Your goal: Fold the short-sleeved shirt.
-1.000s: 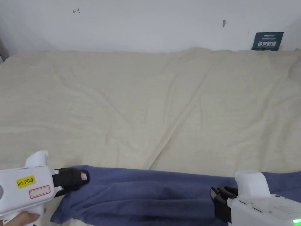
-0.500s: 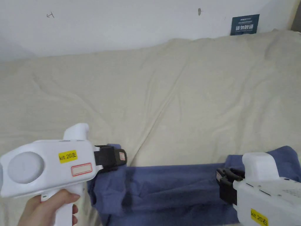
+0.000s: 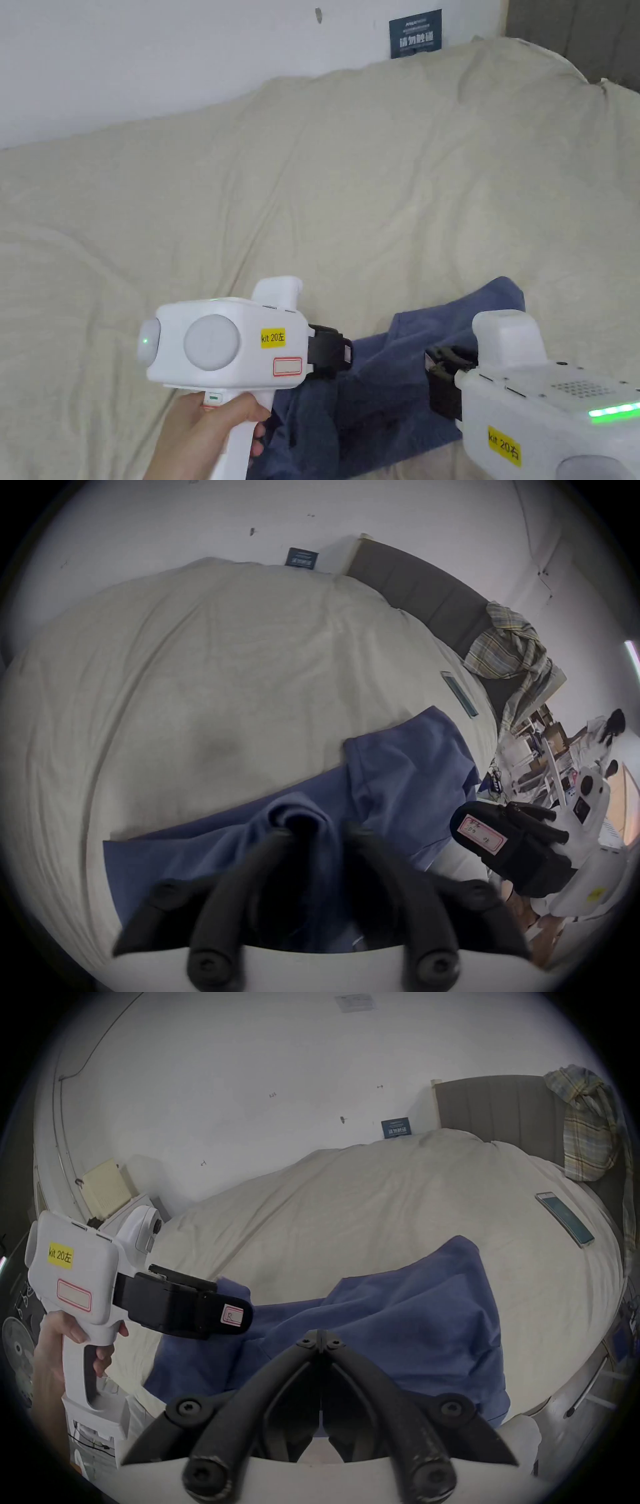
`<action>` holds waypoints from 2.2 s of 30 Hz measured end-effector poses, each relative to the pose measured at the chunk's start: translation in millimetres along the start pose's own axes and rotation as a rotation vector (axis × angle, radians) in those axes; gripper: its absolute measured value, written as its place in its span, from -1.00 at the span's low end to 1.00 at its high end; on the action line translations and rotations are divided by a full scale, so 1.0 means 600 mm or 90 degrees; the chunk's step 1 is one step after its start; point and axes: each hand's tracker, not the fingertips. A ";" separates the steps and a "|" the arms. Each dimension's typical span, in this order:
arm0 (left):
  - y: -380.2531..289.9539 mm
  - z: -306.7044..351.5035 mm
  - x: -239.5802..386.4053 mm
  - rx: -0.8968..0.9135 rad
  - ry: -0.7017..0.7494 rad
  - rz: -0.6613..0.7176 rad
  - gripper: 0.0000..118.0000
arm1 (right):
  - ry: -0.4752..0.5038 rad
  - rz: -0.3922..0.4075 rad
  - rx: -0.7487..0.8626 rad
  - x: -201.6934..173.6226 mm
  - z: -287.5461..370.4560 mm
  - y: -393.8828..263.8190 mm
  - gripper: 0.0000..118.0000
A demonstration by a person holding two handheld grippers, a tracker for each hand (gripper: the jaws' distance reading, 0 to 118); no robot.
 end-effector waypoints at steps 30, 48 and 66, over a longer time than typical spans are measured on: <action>-0.098 -0.008 -0.023 0.000 -0.103 0.116 -0.86 | -0.017 0.007 -0.002 0.005 0.005 0.002 -1.00; -0.089 0.107 -0.025 0.115 -0.145 0.075 -0.85 | -0.022 0.041 -0.007 -0.013 0.014 0.005 -1.00; -0.215 0.131 -0.263 0.163 -0.229 0.397 1.00 | -0.007 0.097 -0.032 -0.068 -0.017 0.006 -1.00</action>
